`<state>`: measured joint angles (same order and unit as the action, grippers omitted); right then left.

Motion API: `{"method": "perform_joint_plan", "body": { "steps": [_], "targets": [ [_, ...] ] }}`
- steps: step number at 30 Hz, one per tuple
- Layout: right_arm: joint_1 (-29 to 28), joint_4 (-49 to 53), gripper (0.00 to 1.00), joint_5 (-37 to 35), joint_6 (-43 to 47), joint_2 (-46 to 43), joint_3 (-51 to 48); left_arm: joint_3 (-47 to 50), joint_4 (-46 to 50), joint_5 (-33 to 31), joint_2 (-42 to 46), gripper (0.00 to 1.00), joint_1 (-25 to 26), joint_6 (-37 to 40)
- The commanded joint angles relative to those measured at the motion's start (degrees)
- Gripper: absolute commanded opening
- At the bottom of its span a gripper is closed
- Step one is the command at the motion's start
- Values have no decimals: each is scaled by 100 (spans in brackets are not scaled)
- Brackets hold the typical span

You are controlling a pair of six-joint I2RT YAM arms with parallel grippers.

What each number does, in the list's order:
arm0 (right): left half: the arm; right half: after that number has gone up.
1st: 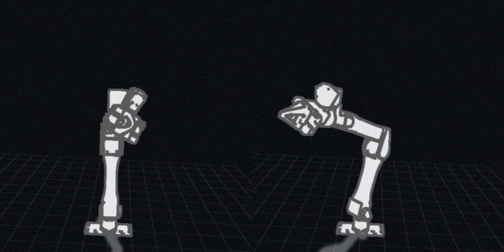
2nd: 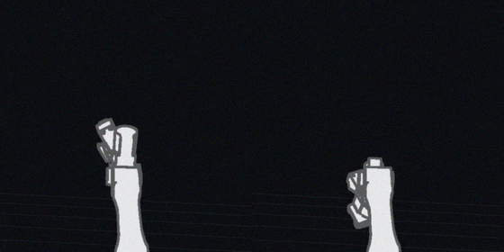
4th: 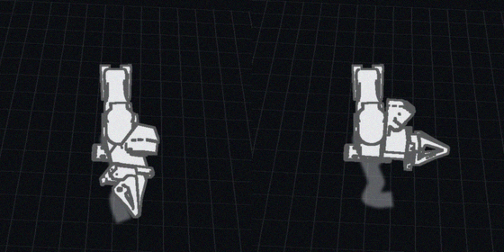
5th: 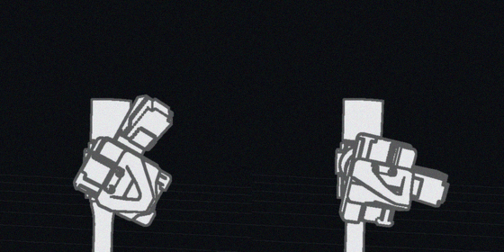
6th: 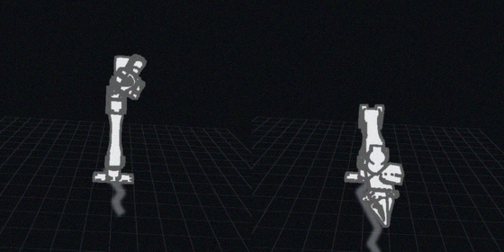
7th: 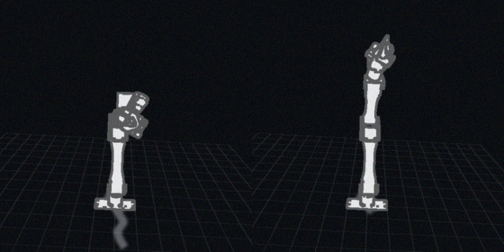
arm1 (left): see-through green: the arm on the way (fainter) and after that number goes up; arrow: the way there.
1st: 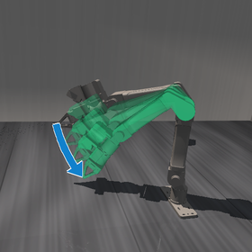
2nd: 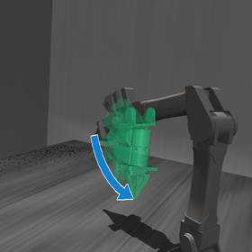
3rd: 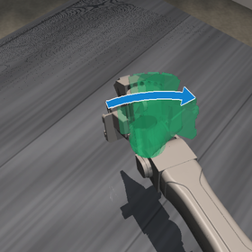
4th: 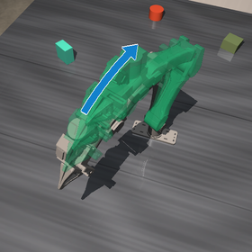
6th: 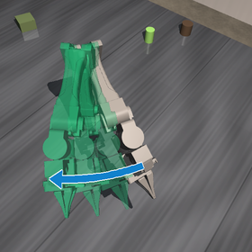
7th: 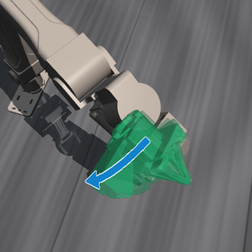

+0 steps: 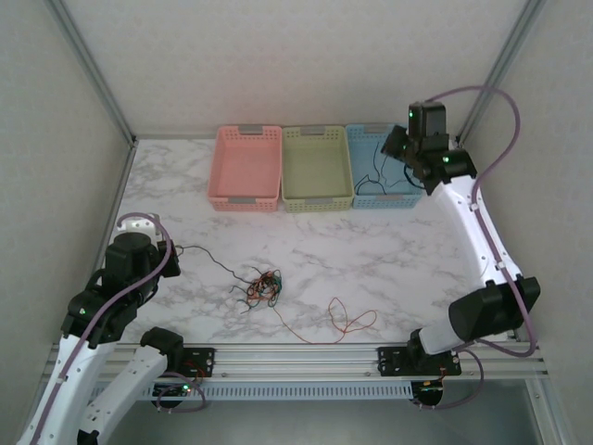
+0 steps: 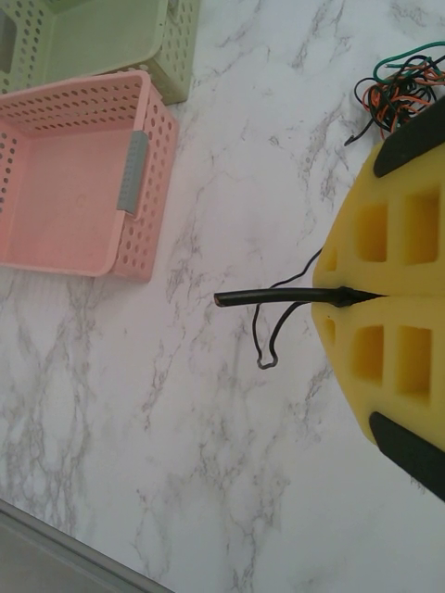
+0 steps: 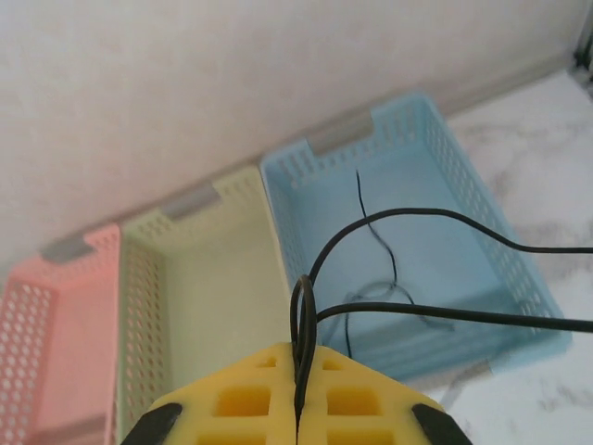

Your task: Untangle the cables

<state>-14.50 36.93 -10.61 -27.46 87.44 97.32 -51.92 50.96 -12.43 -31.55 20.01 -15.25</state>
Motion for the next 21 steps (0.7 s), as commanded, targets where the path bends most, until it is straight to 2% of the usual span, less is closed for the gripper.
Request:
{"method": "perform_joint_plan", "body": {
  "steps": [1,10,17,21],
  "targets": [
    [-7,128,0,-498,134,735,820,57,-36,137,0,0,-59,-58],
    [86,1084,0,-765,-125,3100,3232,59,-35,126,26,0,-59,-66],
    [166,1194,0,-762,-545,4102,3635,63,-48,179,-28,0,-61,-58],
    [193,1434,1,-440,-647,4586,3765,68,-46,170,-35,0,-59,-63]
  ]
}}
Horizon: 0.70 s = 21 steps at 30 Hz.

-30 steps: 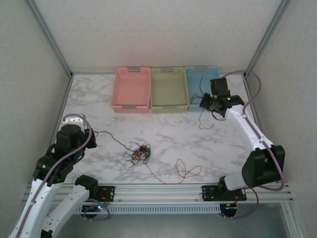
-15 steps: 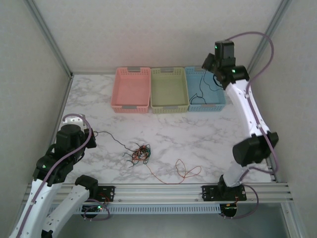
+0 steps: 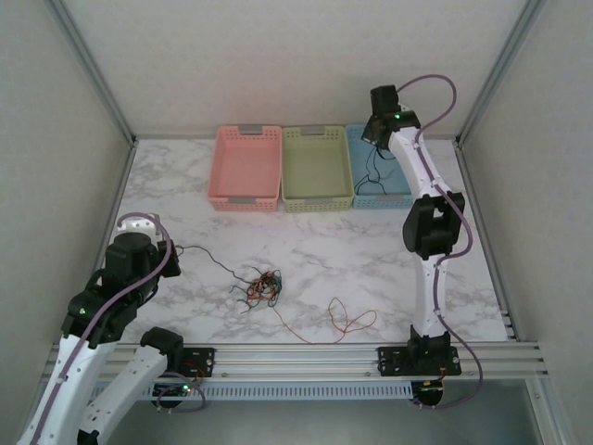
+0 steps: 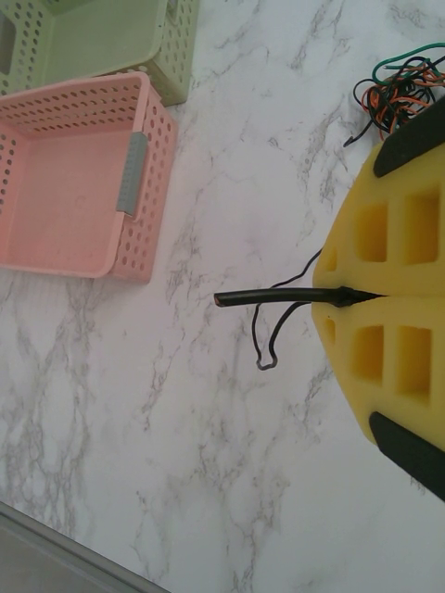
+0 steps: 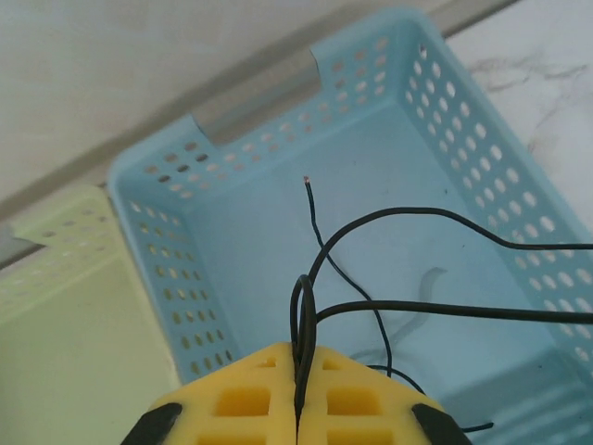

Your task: Untangle the cables

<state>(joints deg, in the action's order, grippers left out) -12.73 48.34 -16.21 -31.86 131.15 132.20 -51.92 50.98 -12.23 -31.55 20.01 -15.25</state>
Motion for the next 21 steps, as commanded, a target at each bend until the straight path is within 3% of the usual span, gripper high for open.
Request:
{"method": "perform_joint_plan", "body": {
  "steps": [1,4,6,14,21],
  "targets": [
    [10,301,10,241,-203,275,242,68,-50,150,-36,0,-62,-59],
    [16,418,44,372,-242,338,186,68,-51,164,-51,0,-63,-58],
    [14,573,56,318,-246,333,242,68,-56,185,-69,0,-59,-60],
    [7,535,58,915,-68,-296,-261,62,-58,203,-79,0,-67,-49],
    [-302,-823,53,1690,-35,-2333,-2935,68,-67,234,-88,0,-67,-41]
  ]
}}
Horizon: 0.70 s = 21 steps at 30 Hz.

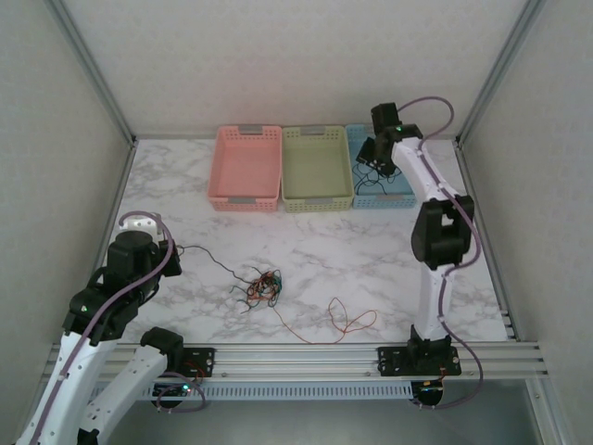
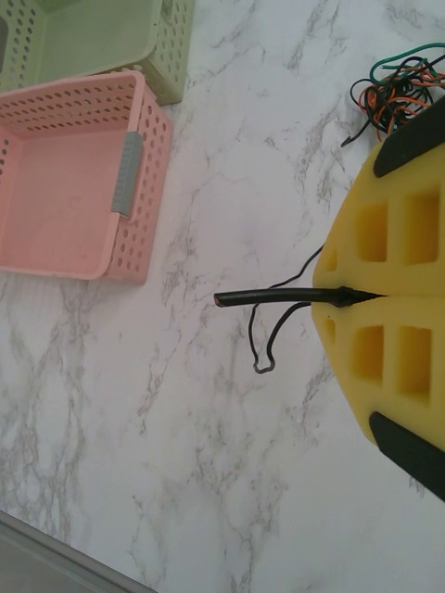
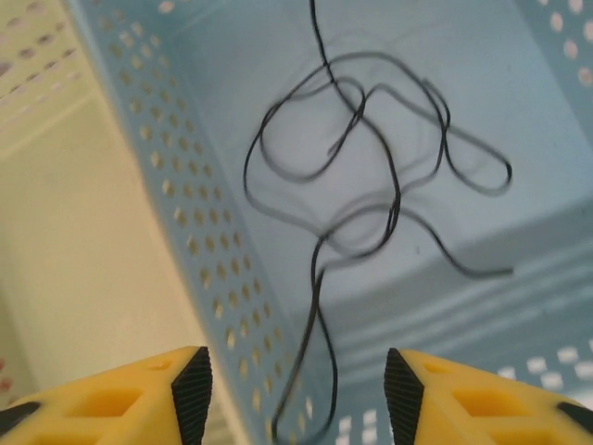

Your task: Untangle the cables

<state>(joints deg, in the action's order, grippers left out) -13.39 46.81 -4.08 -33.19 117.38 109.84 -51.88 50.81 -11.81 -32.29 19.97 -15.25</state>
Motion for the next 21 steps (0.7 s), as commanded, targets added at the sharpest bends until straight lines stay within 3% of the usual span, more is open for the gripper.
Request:
{"method": "perform_joint_plan", "body": {
  "steps": [1,5,10,17,21],
  "targets": [
    [-349,-911,53,583,167,-1332,-1157,64,-50,188,-14,0,-63,-40],
    [-945,-1598,52,756,528,-2714,-2785,61,-45,189,4,0,-63,-40],
    [-1707,-2196,49,1404,389,-3667,-4215,59,-53,197,11,0,-81,-40],
    [-3234,-2416,40,1720,290,-3129,-4797,63,-49,206,13,0,-107,-40],
    [-3741,-2618,36,1981,217,-2554,-4757,63,-45,206,6,0,-111,-40]
  ]
}}
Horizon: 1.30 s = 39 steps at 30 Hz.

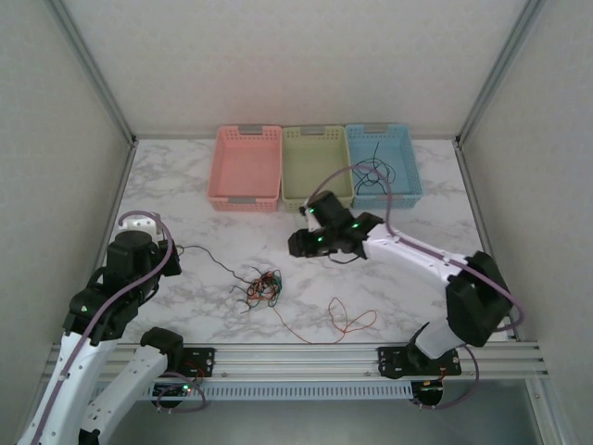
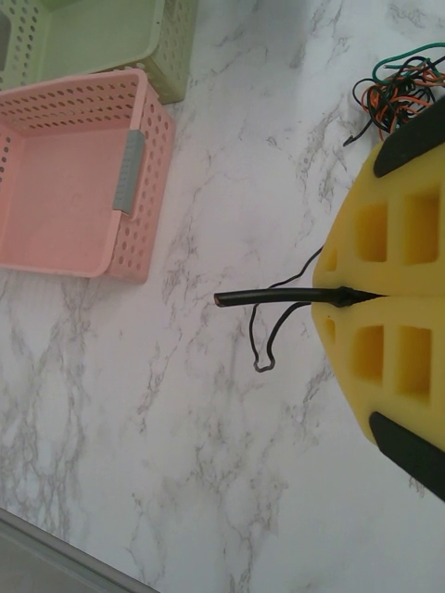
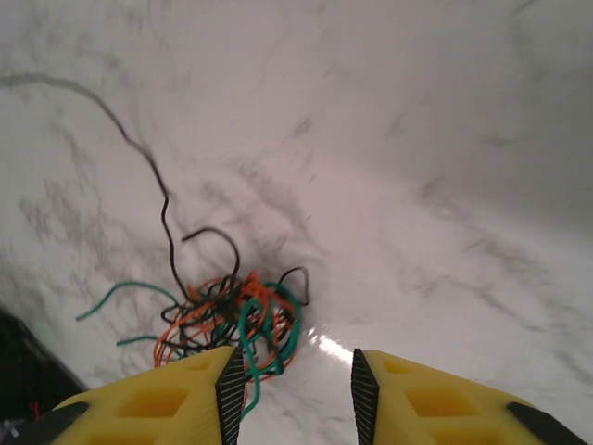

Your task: Untangle the cables

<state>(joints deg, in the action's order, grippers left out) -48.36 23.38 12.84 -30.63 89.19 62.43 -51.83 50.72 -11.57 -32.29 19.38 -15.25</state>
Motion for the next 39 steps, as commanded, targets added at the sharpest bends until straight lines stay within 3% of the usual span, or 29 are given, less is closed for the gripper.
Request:
{"method": "perform_joint_plan", "body": {
  "steps": [1,12,14,21,29,31,33,35,39],
  "targets": [
    [-339,-332,36,343,-48,397,11,59,-38,182,4,0,-48,-40],
    [-795,-135,37,301,-154,1393,408,68,-37,171,-3,0,-50,-41],
    [-808,-96,33,220,-153,1443,427,67,-36,173,-6,0,-57,-40],
    [-809,133,2,-242,-116,1383,549,59,-39,161,4,0,-59,-49],
    [-643,-47,0,-749,-90,678,146,60,-37,173,-20,0,-57,-40],
    [-539,-122,0,-700,-117,534,26,59,-38,173,-38,11,-57,-40],
    [-466,-245,0,-600,-88,415,-76,6,-20,226,-58,37,-57,-49],
    [-394,-338,0,-516,-30,290,-163,-82,5,433,-58,51,-57,-88],
    [-235,-520,0,-484,25,122,-368,-256,-84,1505,-229,59,-61,-545]
  ]
}}
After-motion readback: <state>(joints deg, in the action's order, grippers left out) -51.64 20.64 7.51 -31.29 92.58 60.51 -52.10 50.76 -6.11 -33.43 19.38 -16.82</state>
